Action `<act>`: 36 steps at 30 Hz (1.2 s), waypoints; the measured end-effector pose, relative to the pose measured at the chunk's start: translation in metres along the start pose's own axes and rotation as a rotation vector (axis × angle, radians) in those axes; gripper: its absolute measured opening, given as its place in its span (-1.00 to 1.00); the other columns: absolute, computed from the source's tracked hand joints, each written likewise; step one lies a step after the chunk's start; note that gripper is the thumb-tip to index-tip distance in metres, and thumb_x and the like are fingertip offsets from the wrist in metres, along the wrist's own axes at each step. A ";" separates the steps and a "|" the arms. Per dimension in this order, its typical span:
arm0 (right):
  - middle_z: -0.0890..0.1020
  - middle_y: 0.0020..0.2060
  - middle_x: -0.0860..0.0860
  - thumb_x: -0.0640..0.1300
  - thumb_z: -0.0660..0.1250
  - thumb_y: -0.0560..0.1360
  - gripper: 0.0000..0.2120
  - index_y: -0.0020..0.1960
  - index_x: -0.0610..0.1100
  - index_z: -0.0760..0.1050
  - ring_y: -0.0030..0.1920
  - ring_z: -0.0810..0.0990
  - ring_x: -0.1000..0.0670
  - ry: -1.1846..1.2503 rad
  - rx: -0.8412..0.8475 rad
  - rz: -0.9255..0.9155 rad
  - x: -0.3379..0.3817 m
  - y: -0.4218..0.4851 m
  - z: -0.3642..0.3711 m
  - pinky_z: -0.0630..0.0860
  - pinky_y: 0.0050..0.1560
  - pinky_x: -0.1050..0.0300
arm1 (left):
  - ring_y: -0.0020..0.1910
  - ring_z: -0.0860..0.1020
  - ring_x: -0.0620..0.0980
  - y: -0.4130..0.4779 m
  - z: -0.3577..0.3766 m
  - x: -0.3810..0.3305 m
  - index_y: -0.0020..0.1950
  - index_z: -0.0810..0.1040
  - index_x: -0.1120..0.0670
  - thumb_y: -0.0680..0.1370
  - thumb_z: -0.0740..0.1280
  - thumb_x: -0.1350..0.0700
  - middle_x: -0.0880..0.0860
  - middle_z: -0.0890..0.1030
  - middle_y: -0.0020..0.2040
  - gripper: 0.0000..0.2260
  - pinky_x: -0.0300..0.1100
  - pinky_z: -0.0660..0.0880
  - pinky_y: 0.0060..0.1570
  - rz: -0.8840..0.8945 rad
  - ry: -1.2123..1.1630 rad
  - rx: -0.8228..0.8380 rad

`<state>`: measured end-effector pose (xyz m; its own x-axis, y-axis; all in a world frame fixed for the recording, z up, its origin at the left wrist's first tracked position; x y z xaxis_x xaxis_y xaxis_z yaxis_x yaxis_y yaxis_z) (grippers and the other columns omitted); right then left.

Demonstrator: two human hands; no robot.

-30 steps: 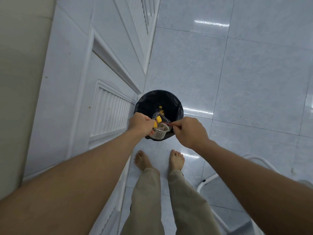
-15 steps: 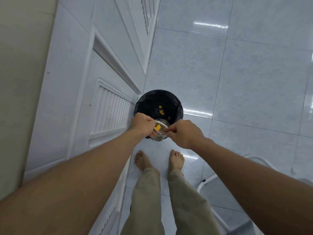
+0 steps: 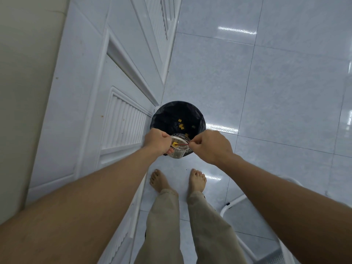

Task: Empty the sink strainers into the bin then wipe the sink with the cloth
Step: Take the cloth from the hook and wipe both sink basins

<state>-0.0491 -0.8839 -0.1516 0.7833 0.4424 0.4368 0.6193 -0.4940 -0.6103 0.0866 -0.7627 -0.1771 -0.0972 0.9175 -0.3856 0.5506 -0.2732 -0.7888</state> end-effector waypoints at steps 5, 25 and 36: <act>0.63 -0.37 0.14 -0.03 0.27 0.54 -0.75 0.00 0.12 0.73 -0.37 0.56 0.03 -0.083 0.099 -0.082 0.005 0.002 0.007 0.44 -0.42 0.20 | -0.43 0.68 -0.06 -0.001 0.001 -0.003 -0.23 0.61 -0.01 0.58 0.33 0.20 0.03 0.67 -0.45 -0.79 -0.13 0.68 -0.24 0.008 0.012 0.017; 0.68 -0.27 0.11 -0.02 0.26 0.56 -0.75 0.04 0.09 0.72 -0.31 0.58 0.04 -0.106 0.089 -0.119 0.008 0.005 0.015 0.62 -0.29 0.08 | -0.36 0.70 -0.01 0.002 0.001 -0.004 -0.23 0.67 0.04 0.56 0.33 0.20 0.06 0.68 -0.43 -0.79 -0.03 0.69 -0.12 0.003 0.079 0.048; 0.69 -0.29 0.10 -0.07 0.23 0.52 -0.74 -0.07 0.03 0.71 -0.32 0.59 0.04 0.026 -0.066 0.027 -0.008 0.004 0.005 0.62 -0.30 0.09 | -0.28 0.71 0.06 0.002 0.001 -0.003 -0.23 0.68 0.10 0.57 0.33 0.20 0.14 0.70 -0.34 -0.79 0.01 0.68 -0.08 -0.005 0.117 0.033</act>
<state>-0.0529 -0.8857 -0.1607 0.8004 0.4090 0.4382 0.5994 -0.5542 -0.5776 0.0871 -0.7668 -0.1780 -0.0019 0.9459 -0.3246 0.5223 -0.2758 -0.8069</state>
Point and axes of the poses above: each hand's wrist, its own y-axis towards the middle knuckle, its own z-axis out of the palm, x = y × z, the point moved 4 cm from there along y, towards the middle knuckle
